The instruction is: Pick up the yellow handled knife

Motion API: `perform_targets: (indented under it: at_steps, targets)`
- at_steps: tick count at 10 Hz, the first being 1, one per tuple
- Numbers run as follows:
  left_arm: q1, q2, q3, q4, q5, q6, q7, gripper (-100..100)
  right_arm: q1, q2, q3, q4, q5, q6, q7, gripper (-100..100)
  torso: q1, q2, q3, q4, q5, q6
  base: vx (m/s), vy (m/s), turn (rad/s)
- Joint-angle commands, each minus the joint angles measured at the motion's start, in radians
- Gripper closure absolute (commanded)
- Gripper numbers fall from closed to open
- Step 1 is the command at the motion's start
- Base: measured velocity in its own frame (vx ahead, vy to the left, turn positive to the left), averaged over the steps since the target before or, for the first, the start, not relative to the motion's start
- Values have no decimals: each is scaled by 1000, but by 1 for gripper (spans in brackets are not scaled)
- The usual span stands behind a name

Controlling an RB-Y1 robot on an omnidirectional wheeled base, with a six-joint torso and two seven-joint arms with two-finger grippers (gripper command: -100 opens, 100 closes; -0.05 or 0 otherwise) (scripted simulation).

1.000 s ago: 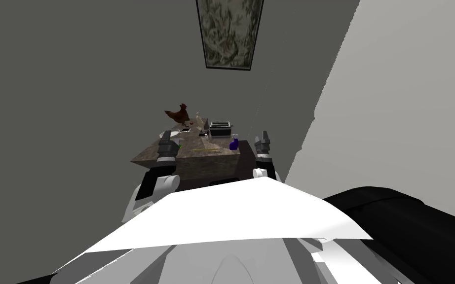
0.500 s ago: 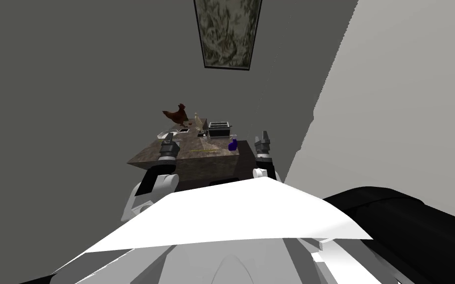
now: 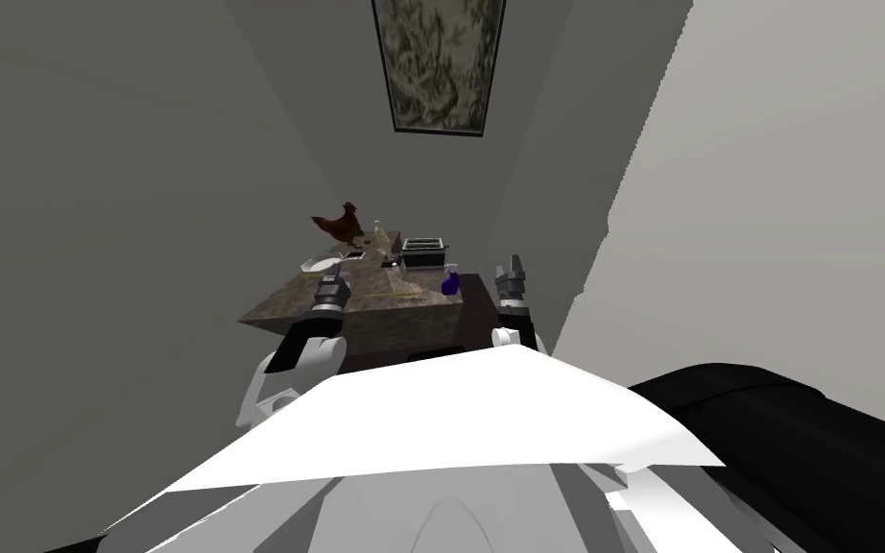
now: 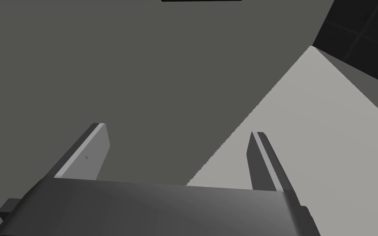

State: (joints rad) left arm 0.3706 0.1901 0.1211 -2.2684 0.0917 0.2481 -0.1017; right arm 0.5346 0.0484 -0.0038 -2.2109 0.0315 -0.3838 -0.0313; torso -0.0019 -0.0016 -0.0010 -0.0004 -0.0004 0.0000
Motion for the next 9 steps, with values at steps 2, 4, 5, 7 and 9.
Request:
perform_targets:
  at_steps: [2, 4, 5, 7, 9]
  targets:
    - [-9, -4, 7, 4, -7, 74, -6, -100, 0, 0, 0, 0, 0, 0, 0, 0, 0, 0, 0, 0, 0, 0, 20, -23, -12]
    - [-18, -5, 14, 11, -9, 120, -8, -100, 0, 0, 0, 0, 0, 0, 0, 0, 1, 1, 0, 0, 0, 0, 18, -21, -12]
    - [-27, -6, 22, 19, -12, 149, -10, -100, 0, 0, 0, 0, 0, 0, 0, 0, 0, 0, 0, 0, 0, 0, 31, -36, -25]
    - [-36, -9, 29, 27, -14, 199, -12, -100, 0, 0, 0, 0, 0, 0, 0, 0, 0, 0, 0, 0, 0, 0, 26, -27, -13]
    - [-46, -14, 36, 35, -17, 250, -14, -100, 0, 0, 0, 0, 0, 0, 0, 0, 1, 0, 0, 0, 0, 0, 23, -24, -13]
